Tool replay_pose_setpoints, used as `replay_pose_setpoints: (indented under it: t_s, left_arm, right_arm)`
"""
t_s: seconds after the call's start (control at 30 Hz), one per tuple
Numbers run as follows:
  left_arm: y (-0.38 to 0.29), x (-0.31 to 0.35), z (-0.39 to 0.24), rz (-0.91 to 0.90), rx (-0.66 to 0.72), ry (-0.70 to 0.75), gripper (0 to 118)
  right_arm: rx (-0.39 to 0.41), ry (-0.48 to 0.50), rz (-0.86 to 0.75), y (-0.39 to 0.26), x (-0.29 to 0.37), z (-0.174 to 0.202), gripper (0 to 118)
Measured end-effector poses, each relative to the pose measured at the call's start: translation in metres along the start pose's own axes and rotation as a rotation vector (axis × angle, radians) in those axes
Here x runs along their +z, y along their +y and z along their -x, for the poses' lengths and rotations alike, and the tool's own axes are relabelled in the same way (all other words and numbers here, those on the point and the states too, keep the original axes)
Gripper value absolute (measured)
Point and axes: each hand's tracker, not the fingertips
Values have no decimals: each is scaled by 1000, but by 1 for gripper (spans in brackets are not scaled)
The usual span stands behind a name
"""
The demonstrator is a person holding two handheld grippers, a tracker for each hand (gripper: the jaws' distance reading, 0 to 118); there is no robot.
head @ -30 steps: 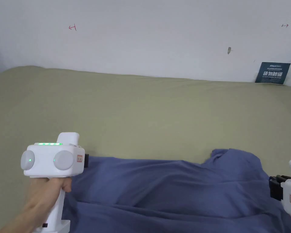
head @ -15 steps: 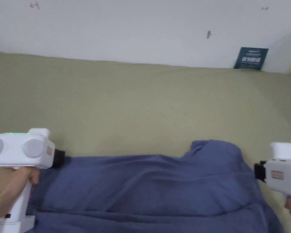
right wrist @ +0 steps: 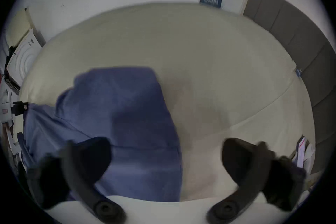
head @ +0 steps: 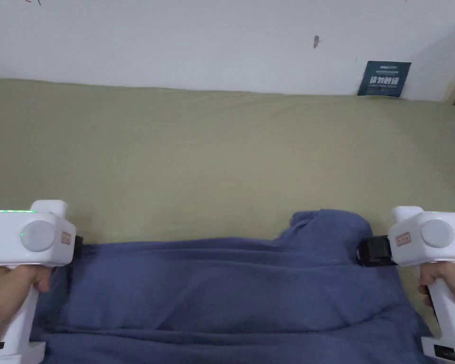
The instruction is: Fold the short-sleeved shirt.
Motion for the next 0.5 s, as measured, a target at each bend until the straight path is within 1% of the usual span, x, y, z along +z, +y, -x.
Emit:
replay_pose_setpoints:
  t_s: [0.03, 0.07, 0.1, 0.13, 0.17, 0.2, 0.23, 0.27, 0.3, 0.33, 0.37, 0.43, 0.5]
  left_arm:
    - [0, -1, 0, 1, 1, 0, 2]
    - [0, -1, -2, 3, 0, 1, 2]
    - [0, -1, -1, 2, -2, 3, 2]
    - [0, 0, -1, -1, -5, 5, 2]
    - [0, 1, -1, -2, -7, 6, 2]
    - [1, 2, -1, -4, -10, 5, 2]
    - [0, 3, 1, -10, -6, 3, 2]
    - [0, 7, 3, -13, 2, -2, 2]
    - [0, 11, 4, -22, 9, -9, 2]
    - [-1, 18, 5, -40, 15, -5, 2]
    - [-3, 26, 7, -56, 13, -11, 2]
    - [-4, 44, 11, -77, 12, -26, 2]
    - [-9, 65, 17, -104, 7, -38, 2]
  right_arm:
    - [2, -3, 27, -3, 0, 5, 103]
    - [-6, 10, 9, -6, 5, 7, 104]
    - [-13, 15, 4, -6, 11, 7, 103]
    - [-29, 24, 3, -2, -1, -3, 99]
    - [-33, 30, -9, -2, 3, -5, 82]
    - [-29, 26, -24, -1, 8, -5, 58]
    - [-22, 20, -61, -1, 17, -6, 23]
    - [-32, 92, -77, 0, 21, -8, 2]
    - [-58, 58, -96, -1, 28, -5, 2]
    - [-53, 52, -104, -1, 35, -1, 2]
    - [-37, 68, -120, -3, 44, 2, 2]
    - [-22, 67, -155, -7, 63, -1, 2]
    - [-17, 89, -189, -14, 85, -2, 2]
